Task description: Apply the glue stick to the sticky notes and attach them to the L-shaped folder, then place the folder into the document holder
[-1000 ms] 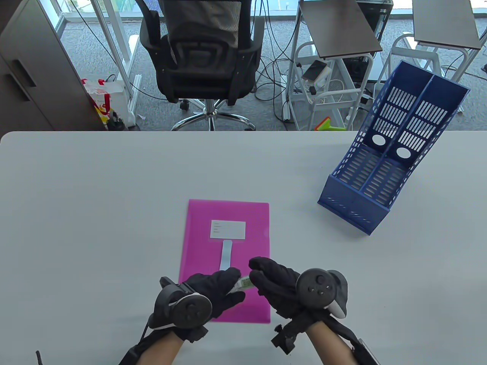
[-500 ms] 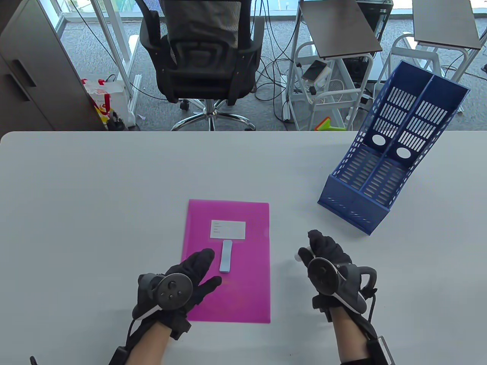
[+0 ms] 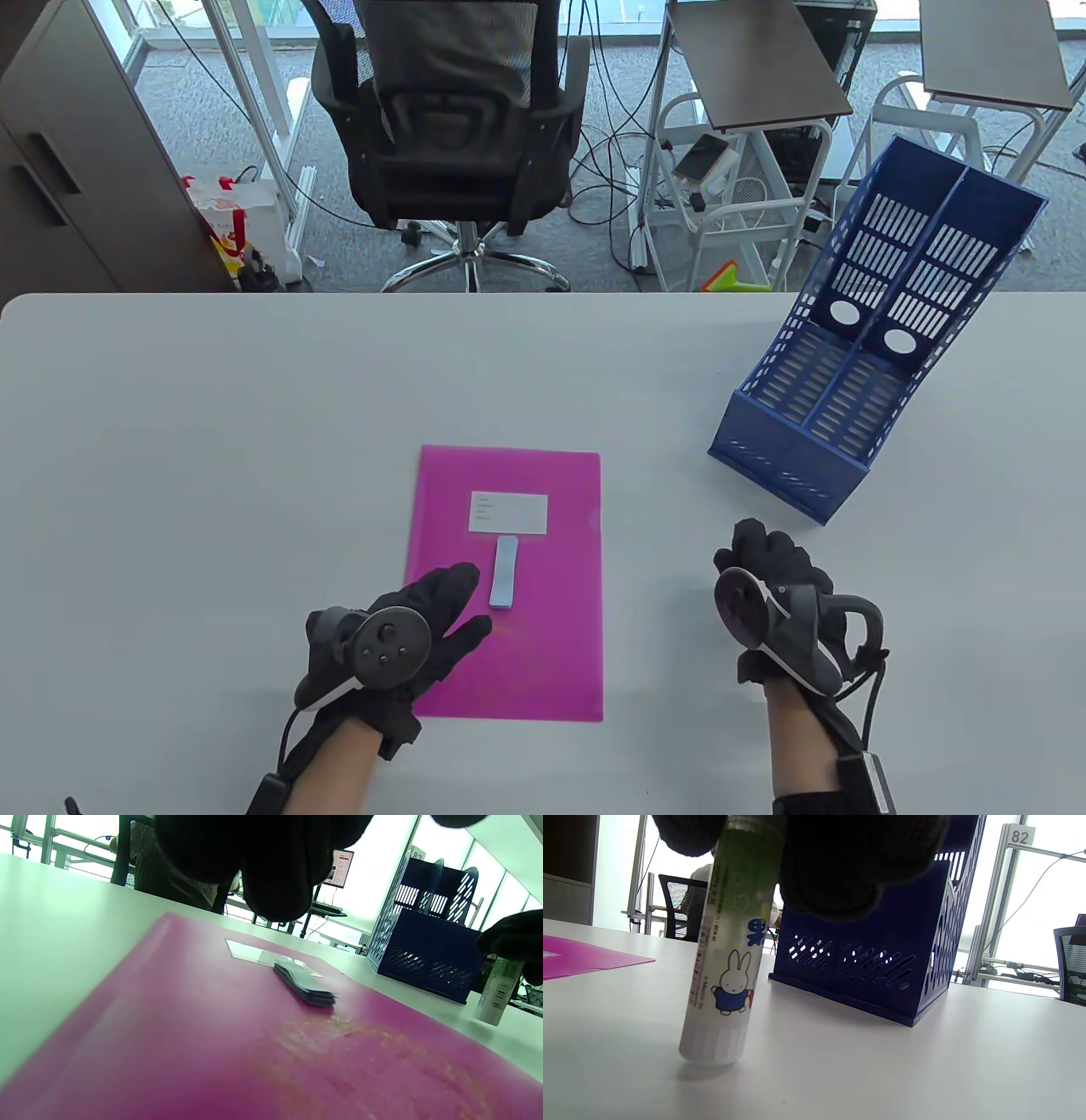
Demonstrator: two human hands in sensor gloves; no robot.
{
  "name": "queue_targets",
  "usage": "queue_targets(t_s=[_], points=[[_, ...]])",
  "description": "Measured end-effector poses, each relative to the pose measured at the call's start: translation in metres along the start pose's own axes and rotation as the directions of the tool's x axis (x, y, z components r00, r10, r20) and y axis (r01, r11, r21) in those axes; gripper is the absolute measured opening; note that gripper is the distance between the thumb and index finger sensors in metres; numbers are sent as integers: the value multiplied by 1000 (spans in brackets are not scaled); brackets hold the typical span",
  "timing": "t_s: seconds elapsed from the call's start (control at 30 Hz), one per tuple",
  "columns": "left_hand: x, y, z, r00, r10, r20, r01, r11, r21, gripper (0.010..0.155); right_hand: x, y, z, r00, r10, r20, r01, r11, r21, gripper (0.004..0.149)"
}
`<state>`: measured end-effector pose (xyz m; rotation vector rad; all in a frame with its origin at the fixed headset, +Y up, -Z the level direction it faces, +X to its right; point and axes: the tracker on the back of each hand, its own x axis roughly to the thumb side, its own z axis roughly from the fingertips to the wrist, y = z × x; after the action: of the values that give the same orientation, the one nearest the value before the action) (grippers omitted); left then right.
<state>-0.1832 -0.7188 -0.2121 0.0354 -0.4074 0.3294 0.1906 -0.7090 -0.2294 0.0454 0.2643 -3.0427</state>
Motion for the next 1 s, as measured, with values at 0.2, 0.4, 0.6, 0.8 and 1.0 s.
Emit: queue_targets(t_s=[0.2, 0.4, 0.6, 0.8, 1.0], points=[[-2, 0, 1, 1000, 3, -19, -3, 1000, -13, 61, 0, 1, 0, 1000, -3, -7, 3, 1000, 7, 52], [-4, 6, 4, 1000, 21, -17, -20, 998, 59, 57, 0, 2, 3, 999, -24, -42, 26, 998, 52, 57], [-9, 7, 3, 997, -16, -74, 19, 999, 44, 55, 16, -20, 7, 999, 35, -16, -35, 999, 39, 75], [-24, 3, 2, 959, -180, -220, 148, 977, -155, 56, 74, -22, 21, 958, -30, 287, -20, 985, 170, 74], [-39, -3, 5, 922, -133, -365, 30, 960, -277, 56, 111, 13, 30, 882, -25, 471, -222, 859, 462, 76]])
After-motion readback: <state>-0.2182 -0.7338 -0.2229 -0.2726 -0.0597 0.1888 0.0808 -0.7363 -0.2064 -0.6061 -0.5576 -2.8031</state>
